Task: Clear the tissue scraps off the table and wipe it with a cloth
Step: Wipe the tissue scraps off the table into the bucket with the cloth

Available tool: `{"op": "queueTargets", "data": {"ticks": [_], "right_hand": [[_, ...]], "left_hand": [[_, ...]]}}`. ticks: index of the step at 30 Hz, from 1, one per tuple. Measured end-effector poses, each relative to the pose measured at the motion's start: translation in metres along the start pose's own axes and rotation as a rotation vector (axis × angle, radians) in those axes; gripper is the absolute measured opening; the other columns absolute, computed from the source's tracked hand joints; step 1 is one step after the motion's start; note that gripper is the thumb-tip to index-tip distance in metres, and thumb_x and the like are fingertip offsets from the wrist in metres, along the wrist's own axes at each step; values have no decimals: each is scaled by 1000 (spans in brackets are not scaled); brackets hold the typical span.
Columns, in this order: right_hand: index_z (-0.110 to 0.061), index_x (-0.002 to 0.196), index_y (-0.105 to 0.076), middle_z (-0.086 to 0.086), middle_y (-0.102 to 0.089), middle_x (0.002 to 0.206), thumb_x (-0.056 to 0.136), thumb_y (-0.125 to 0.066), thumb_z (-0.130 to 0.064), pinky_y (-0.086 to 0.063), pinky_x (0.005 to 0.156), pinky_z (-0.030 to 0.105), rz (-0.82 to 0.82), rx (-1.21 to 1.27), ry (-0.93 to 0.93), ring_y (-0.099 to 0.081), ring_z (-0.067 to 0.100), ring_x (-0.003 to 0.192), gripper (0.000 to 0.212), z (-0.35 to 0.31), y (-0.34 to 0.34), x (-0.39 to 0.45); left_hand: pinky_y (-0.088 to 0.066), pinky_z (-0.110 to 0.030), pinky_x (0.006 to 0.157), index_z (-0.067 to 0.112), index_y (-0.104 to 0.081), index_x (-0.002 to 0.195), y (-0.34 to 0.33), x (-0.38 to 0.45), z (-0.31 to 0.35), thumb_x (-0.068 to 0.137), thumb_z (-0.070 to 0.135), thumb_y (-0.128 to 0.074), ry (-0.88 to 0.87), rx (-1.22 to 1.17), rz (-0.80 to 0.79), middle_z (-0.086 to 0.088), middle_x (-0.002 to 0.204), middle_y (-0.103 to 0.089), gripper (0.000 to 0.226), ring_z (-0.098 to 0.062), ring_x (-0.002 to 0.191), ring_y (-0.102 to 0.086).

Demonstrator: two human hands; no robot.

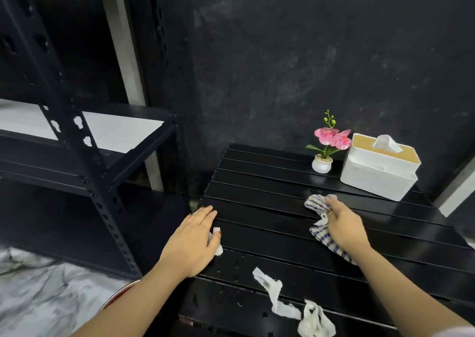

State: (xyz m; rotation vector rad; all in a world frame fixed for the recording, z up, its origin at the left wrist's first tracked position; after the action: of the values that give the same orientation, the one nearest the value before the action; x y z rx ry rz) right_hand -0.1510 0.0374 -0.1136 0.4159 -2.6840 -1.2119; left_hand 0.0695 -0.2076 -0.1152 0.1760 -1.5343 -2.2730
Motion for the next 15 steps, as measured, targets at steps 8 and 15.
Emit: {"op": "queueTargets", "data": {"ticks": [8, 15], "right_hand": [[-16, 137, -43, 3, -36, 150, 95, -41, -11, -18, 115, 24, -179, -39, 295, -28, 15, 141, 42, -73, -62, -3], [-19, 133, -48, -1, -42, 146, 94, -42, -8, -19, 115, 18, -332, -23, 506, -32, 8, 138, 41, -117, -94, -38]], "left_hand": [[2, -20, 113, 21, -21, 147, -2, -1, -3, 97, 40, -30, -4, -15, 11, 9, 157, -16, 55, -5, 144, -7], [-1, -21, 114, 21, -22, 147, -2, 1, -1, 96, 39, -31, -4, -16, 6, 8, 157, -18, 55, -6, 144, -9]]}}
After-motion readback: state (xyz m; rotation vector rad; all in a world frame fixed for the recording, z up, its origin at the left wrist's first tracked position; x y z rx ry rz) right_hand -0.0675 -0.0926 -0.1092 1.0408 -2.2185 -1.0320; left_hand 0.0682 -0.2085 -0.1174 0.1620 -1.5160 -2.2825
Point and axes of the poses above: each hand's wrist, its own x-axis towards the middle knuckle, its own y-axis out of the back of the hand, z = x × y, the point moved 7 cm from there along x, towards the middle knuckle
